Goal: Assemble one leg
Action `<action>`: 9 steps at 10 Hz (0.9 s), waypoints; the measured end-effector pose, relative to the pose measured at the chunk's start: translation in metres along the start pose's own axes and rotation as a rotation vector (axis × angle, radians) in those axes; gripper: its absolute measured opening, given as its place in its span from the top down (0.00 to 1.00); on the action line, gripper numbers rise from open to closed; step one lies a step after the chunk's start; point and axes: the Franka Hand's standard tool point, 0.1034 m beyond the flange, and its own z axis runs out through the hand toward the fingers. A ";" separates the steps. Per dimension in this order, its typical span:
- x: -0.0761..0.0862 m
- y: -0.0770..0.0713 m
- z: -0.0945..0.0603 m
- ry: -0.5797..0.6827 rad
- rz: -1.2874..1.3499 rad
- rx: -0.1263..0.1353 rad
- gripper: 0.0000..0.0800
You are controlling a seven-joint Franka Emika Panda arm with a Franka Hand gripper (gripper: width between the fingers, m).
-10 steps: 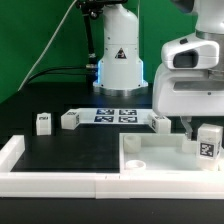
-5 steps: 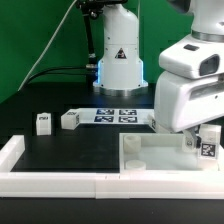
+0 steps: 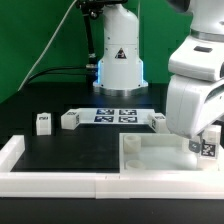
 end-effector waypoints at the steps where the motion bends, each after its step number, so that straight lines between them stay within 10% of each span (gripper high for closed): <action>1: 0.000 0.000 0.000 0.000 0.000 0.000 0.45; 3: 0.000 0.001 0.000 0.000 0.024 -0.001 0.64; 9: 0.000 0.000 0.000 0.004 0.412 0.003 0.64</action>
Offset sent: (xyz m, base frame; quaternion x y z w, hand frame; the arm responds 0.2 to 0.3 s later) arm 0.0000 0.0000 0.0000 0.0000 0.0000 0.0899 0.9960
